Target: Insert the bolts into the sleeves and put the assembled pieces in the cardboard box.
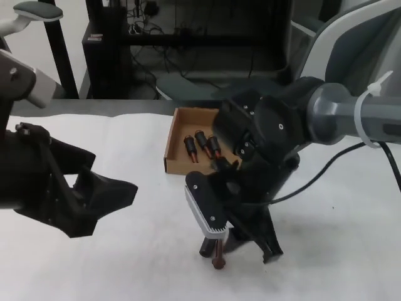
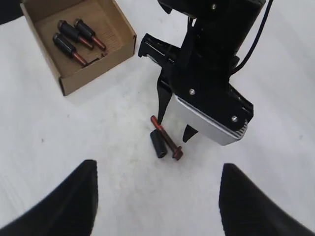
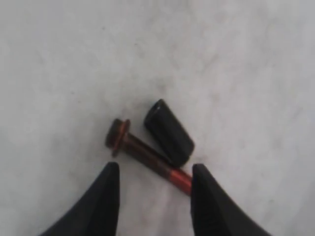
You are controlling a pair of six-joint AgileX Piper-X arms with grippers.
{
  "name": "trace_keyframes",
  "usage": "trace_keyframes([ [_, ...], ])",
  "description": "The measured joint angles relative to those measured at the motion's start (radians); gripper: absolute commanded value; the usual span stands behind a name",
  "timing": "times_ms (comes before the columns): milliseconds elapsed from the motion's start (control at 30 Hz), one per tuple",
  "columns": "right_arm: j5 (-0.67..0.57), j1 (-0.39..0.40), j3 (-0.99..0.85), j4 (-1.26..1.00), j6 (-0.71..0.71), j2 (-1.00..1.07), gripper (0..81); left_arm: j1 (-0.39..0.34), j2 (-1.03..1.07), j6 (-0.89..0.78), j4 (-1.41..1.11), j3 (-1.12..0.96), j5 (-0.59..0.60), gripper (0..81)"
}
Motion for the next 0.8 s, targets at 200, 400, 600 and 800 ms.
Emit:
trace_keyframes([
  [200, 0.009, 0.012, 0.000, -0.087, -0.275, 0.000, 46.2, 0.000, 0.000, 0.104, 0.000, 0.000, -0.028, 70.0],
  [400, 0.017, 0.014, 0.000, -0.061, -0.507, 0.000, 46.2, 0.000, 0.000, 0.131, -0.063, 0.000, -0.070, 70.0],
  [600, 0.014, 0.008, 0.018, -0.018, -0.721, 0.000, 46.2, 0.000, 0.000, 0.131, -0.151, 0.000, -0.155, 70.0],
  [800, 0.000, -0.009, 0.019, -0.012, -0.788, 0.000, 46.2, 0.000, 0.000, 0.131, -0.174, 0.000, -0.223, 70.0],
])
